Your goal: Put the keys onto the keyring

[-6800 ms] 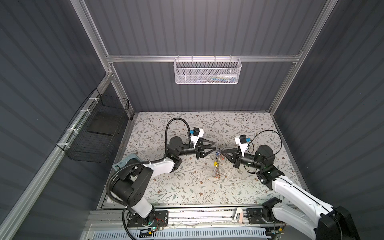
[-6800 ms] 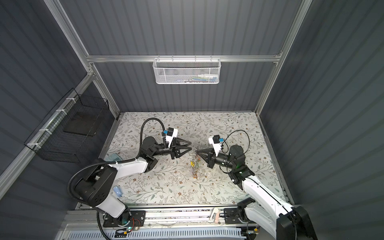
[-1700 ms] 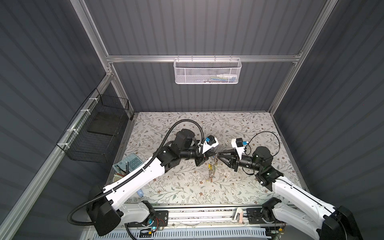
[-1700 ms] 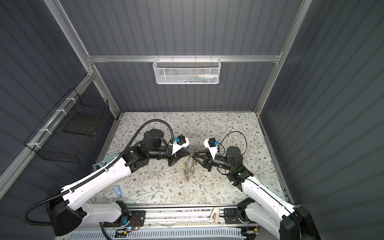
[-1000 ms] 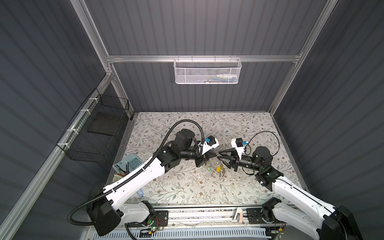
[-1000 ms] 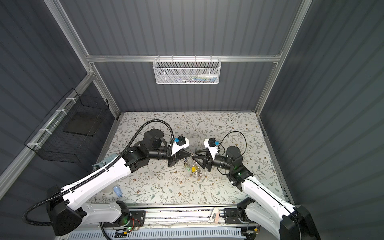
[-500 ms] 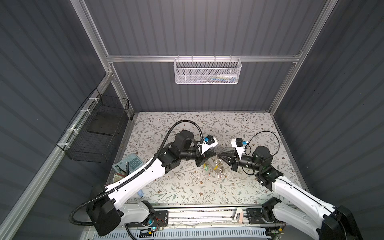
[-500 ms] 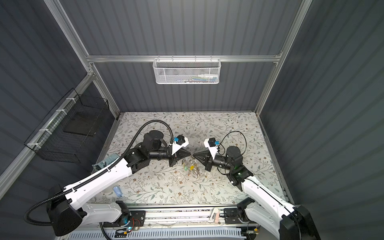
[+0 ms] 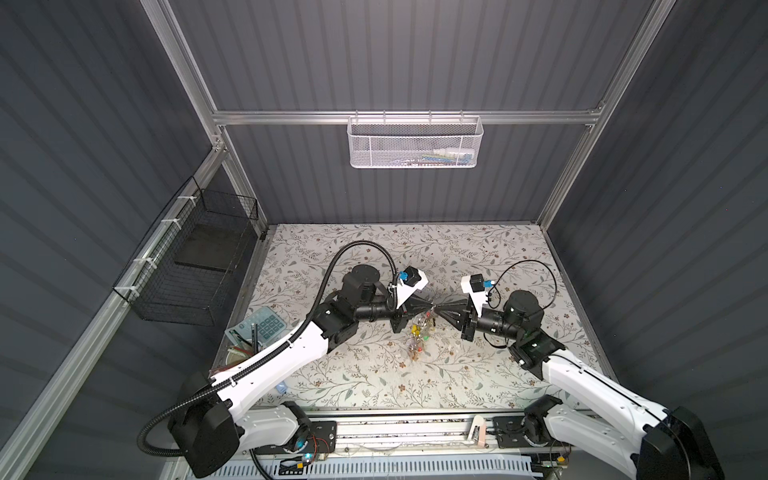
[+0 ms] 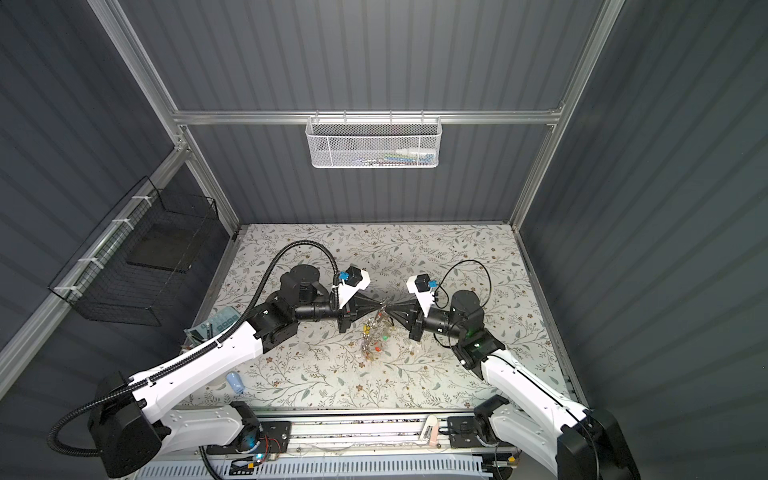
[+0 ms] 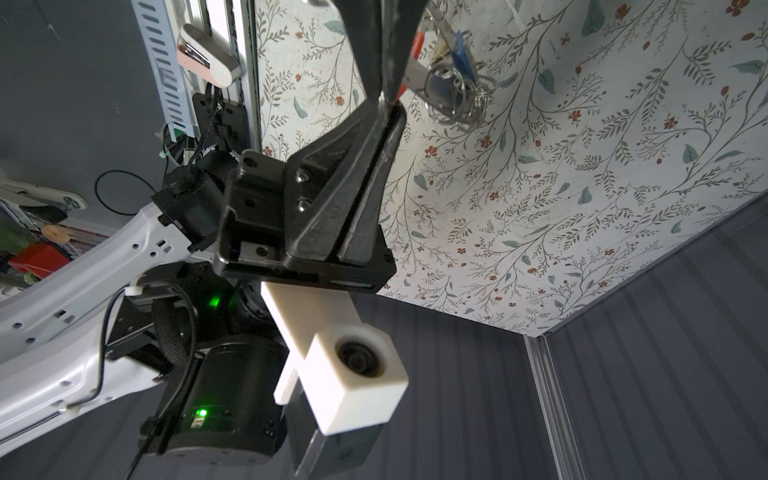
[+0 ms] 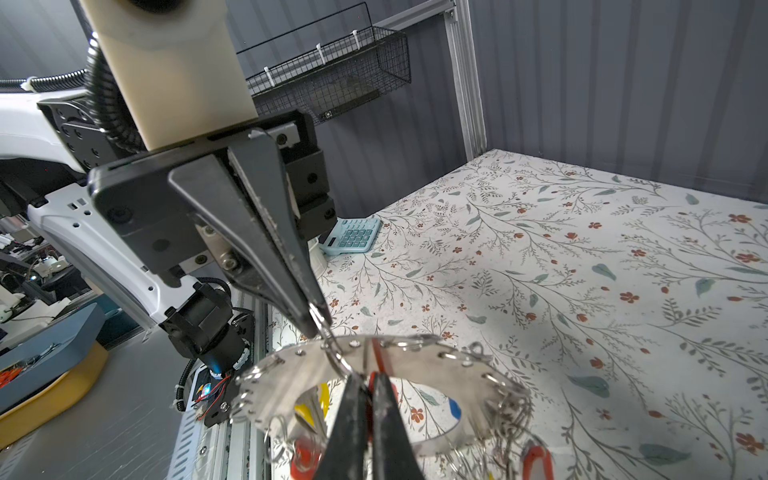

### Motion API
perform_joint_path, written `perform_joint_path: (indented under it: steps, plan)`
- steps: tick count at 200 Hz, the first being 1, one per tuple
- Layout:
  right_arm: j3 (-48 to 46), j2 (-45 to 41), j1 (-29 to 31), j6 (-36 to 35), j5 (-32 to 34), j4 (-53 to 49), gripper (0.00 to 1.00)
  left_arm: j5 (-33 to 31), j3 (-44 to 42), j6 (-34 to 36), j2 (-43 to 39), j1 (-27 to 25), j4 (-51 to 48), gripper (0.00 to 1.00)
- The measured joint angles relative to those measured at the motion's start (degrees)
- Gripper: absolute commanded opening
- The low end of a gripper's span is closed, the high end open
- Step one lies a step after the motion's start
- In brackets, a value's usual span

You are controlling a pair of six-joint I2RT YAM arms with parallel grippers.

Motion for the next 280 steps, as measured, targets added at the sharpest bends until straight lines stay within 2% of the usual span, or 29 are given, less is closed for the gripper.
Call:
perform_joint_path:
  steps: [82,161,280]
  plan:
    - [0.4,0.0,0.0,0.0,-1.7,0.2,0.00,4.3,-2.1,-3.8,0.1,0.6,6.6,0.00]
    - [0.4,0.0,0.0,0.0,-2.1,-1.2,0.00,9.0,-2.5,-5.9,3.6,1.3,11.5,0.00]
    - [0.4,-0.1,0.0,0.0,-2.1,-3.2,0.00,8.9,-3.0,-4.3,3.9,1.4,10.7,0.00]
